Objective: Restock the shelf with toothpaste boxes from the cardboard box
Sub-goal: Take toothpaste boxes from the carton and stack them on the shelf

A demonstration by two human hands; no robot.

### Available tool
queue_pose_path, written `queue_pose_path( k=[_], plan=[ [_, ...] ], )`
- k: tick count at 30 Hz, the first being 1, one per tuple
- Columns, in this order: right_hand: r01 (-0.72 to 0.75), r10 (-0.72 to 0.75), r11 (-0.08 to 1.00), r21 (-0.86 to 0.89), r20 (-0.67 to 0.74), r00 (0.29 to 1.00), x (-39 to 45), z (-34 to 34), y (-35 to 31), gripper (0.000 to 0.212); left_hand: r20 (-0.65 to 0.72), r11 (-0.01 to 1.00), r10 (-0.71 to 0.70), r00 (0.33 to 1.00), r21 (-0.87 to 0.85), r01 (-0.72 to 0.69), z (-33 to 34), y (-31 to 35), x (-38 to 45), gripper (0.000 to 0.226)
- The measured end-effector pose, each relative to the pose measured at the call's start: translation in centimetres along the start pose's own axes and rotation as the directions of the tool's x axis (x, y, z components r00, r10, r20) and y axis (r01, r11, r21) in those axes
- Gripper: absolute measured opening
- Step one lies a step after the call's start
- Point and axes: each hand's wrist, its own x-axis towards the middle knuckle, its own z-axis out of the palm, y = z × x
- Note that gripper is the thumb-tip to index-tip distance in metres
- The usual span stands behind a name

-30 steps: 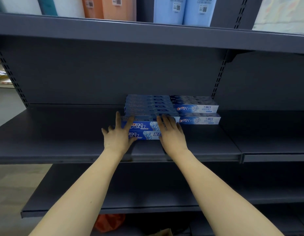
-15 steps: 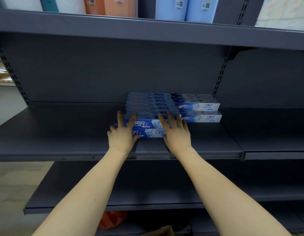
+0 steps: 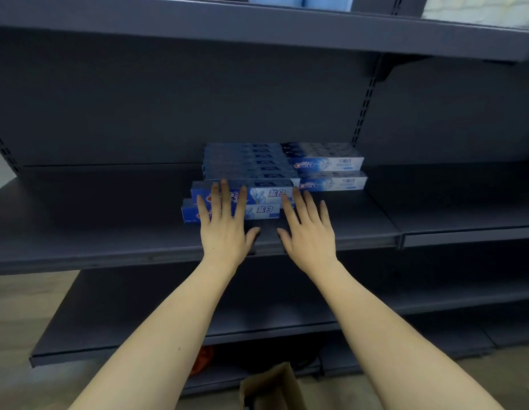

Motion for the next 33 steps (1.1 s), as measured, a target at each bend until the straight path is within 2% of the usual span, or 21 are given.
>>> queue_pose_path(
  k=[3, 6, 10, 14, 18, 24, 28, 31, 33],
  plan=[
    [-0.007, 0.007, 1.000, 0.008, 0.002, 1.000, -2.1, -0.6, 1.0, 0.071, -0.103, 0.998, 0.053, 0.993, -0.010, -0.054, 0.7, 1.8, -1.7, 0.086],
    [-0.015, 0.015, 1.000, 0.004, 0.028, 1.000, -4.6, -1.2, 2.0, 0.071, -0.147, 0.997, 0.077, 0.986, -0.014, -0.080, 0.9, 3.8, -3.7, 0.081],
    [-0.034, 0.033, 0.999, 0.006, 0.085, 0.996, -9.3, -1.9, 3.3, 0.071, -0.113, 0.992, 0.117, 0.987, -0.043, -0.122, 1.2, 7.0, -7.8, 0.077],
    [-0.073, 0.066, 0.997, 0.030, 0.182, 0.981, -15.0, -1.7, 4.1, 0.074, -0.022, 0.979, 0.190, 0.981, -0.076, -0.191, 2.5, 9.7, -13.1, 0.079],
    [-0.111, 0.082, 0.991, 0.077, 0.312, 0.947, -21.0, -0.7, 3.7, 0.076, 0.126, 0.967, 0.249, 0.960, -0.087, -0.240, 4.7, 11.5, -18.3, 0.080],
    [-0.193, 0.093, 0.970, 0.148, 0.508, 0.856, -29.3, 2.2, 1.5, 0.077, 0.307, 0.971, 0.236, 0.922, -0.113, -0.211, 9.2, 12.5, -25.1, 0.076],
    [-0.238, 0.097, 0.960, 0.146, 0.623, 0.776, -34.2, 5.7, 0.0, 0.078, 0.442, 0.965, 0.261, 0.858, -0.111, -0.236, 13.9, 12.5, -28.4, 0.076],
    [-0.276, 0.095, 0.949, 0.150, 0.701, 0.707, -37.7, 9.9, -1.8, 0.080, 0.533, 0.946, 0.318, 0.784, -0.125, -0.300, 19.3, 12.2, -30.6, 0.074],
    [-0.302, 0.078, 0.941, 0.155, 0.767, 0.636, -40.4, 12.9, -3.5, 0.082, 0.595, 0.931, 0.352, 0.723, -0.141, -0.337, 23.0, 12.1, -32.1, 0.072]
  ],
)
